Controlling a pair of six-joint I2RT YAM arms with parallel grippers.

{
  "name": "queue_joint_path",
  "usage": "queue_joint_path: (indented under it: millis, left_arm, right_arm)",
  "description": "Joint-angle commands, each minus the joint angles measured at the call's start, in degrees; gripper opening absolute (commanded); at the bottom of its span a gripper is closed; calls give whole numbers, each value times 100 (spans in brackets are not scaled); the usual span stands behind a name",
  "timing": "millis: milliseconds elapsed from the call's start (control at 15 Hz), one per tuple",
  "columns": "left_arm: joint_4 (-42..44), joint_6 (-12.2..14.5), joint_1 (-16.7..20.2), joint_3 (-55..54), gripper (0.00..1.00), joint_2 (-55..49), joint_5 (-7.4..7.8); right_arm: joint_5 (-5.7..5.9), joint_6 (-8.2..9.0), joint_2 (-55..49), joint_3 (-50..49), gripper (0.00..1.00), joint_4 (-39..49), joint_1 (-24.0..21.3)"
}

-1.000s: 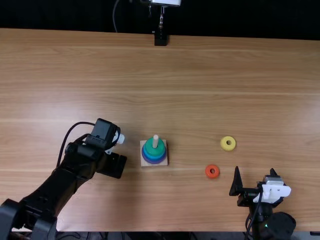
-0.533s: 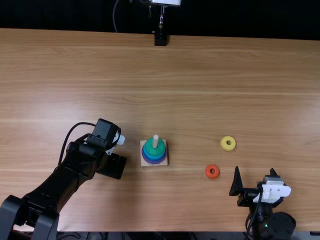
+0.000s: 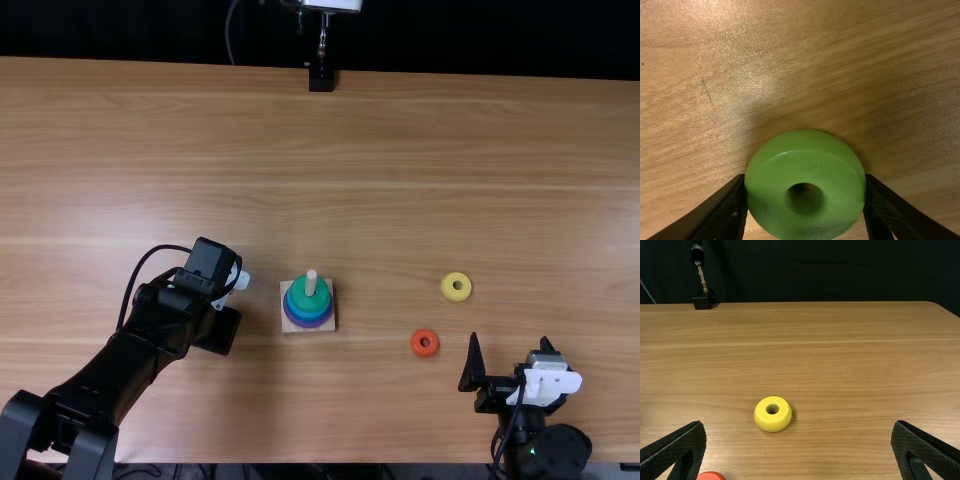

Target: Build the Hanoi tower: stack the rings onto the peg from bottom to top in this color order: purple, dark blue, light blue, dark green, light green, yellow, orange.

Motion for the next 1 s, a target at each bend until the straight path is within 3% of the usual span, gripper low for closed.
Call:
queue_joint_path:
  millis: [0, 133, 267, 533, 933]
  left_arm:
    - [-18, 49, 91, 8, 0, -22, 26]
    - [-81, -4, 170, 465, 0, -180, 5]
    - [-956, -35, 170, 1010, 0, -435, -58]
    - [-2549, -14, 170, 2390, 0, -409, 5]
    - [-3340, -56, -5, 3946, 0, -66, 79]
  right_arm:
    - [34, -15, -73, -405, 100, -447, -39]
    - [23, -15, -73, -405, 100, -447, -39]
    - [34, -15, -73, -405, 100, -447, -39]
    - [23, -5, -73, -405, 100, -447, -39]
    - [23, -15, -73, -405, 100, -447, -39]
